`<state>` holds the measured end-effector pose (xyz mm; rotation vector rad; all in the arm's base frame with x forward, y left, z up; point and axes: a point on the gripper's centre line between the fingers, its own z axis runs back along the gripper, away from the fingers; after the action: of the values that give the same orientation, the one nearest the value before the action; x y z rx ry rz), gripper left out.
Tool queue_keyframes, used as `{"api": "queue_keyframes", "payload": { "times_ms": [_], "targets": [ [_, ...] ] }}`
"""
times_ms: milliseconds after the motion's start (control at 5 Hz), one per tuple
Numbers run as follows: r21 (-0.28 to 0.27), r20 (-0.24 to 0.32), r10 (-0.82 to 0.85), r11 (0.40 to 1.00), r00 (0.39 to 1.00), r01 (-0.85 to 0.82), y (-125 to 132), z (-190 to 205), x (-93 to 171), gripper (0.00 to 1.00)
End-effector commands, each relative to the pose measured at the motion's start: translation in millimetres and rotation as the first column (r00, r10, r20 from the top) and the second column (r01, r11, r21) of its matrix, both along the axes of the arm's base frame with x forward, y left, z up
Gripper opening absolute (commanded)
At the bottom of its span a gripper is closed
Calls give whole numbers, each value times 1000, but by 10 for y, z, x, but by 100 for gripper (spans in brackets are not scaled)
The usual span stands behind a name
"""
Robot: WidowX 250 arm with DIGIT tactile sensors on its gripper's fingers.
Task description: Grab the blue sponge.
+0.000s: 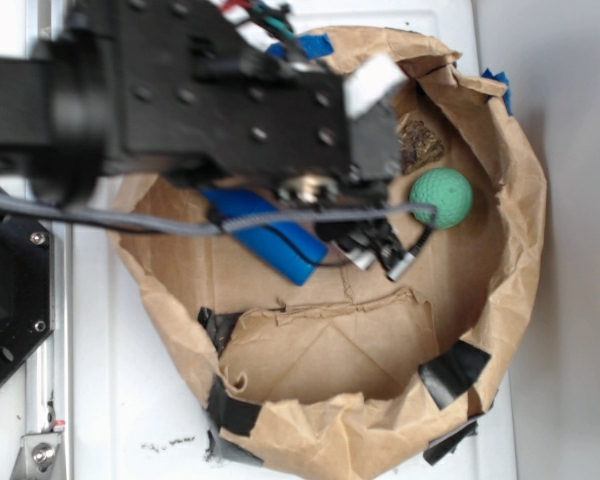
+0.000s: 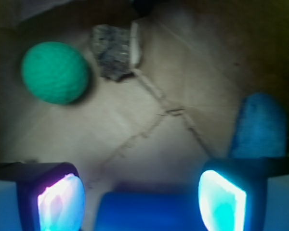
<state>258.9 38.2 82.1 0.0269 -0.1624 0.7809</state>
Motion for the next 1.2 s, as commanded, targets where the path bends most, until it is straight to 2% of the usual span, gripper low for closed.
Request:
{"api": "queue_keyframes", "payload": {
  "times_ms": [0,200,400,800,1000],
  "targets": [
    [37,35,39,999,999,-40,298,192,-165,100],
    [47,49,41,998,998,-43,358,202,-230,100],
    [90,52,44,995,998,-49,420,159,-295,100],
    [92,37,58,994,998,-62,408,37,-353,100],
    [18,-16,102,995,995,-102,406,-61,-310,100]
  ]
}}
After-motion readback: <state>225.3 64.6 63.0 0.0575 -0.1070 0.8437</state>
